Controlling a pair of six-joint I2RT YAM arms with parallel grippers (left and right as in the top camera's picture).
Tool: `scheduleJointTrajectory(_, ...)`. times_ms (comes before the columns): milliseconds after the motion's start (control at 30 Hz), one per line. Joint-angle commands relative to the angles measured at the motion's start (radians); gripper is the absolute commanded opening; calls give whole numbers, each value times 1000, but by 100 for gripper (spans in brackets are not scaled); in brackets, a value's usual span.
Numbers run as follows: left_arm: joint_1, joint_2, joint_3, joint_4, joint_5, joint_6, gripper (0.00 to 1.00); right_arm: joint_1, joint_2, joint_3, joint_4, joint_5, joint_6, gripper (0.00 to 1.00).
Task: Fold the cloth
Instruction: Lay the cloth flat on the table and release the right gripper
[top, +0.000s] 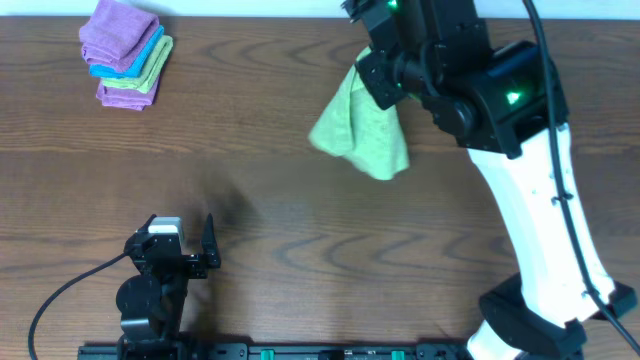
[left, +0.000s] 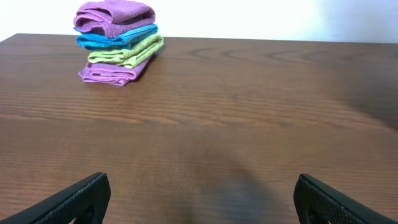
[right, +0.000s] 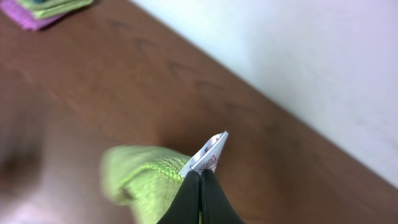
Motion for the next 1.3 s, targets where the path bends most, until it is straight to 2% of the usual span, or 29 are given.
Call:
scheduleJointTrajectory(0,6,-6,-24,-6,-3,-3,95,26,58,-1,-15,-117,64,1)
scheduleJointTrajectory(200,6,-6,-24,-6,-3,-3,95,160,104,-1,-18,-281,74,1)
scheduleJointTrajectory(400,6,-6,-24,-6,-3,-3,95,311,91,25,16,-306,74,1)
scheduleJointTrajectory(500,6,-6,-24,-6,-3,-3,95,296,84,57,14,-293,74,1)
scheduleJointTrajectory(600,6,-6,-24,-6,-3,-3,95,217,87,53,-22,-233,82,1)
scheduleJointTrajectory(733,6,-6,-24,-6,-3,-3,95,85,134,-17,-109,19,201,2)
scheduleJointTrajectory(767,6,-6,-24,-6,-3,-3,95,42,156,-38,-130,52,237,6)
scheduleJointTrajectory(800,6,-6,-24,-6,-3,-3,95,10,174,-51,-138,42,255,24)
scheduleJointTrajectory(833,7,-6,-24,-6,-3,-3,95,-19,192,-61,-142,16,257,50)
scheduleJointTrajectory(867,6,-6,-24,-6,-3,-3,95,-45,215,-66,-147,-22,257,68)
scheduleJointTrajectory(900,7,-6,-24,-6,-3,-3,95,-63,232,-66,-152,-51,257,71)
scheduleJointTrajectory(933,6,-6,-24,-6,-3,-3,95,-83,251,-66,-158,-81,257,82)
scheduleJointTrajectory(967,6,-6,-24,-6,-3,-3,95,-96,265,-66,-161,-102,257,97)
scheduleJointTrajectory(1000,7,-6,-24,-6,-3,-3,96,-104,277,-66,-164,-118,257,99)
scheduleJointTrajectory(1100,6,-6,-24,-6,-3,-3,95,-108,315,-67,-188,-176,246,96)
scheduleJointTrajectory(1267,7,-6,-24,-6,-3,-3,96,-53,377,-89,-239,-322,111,68)
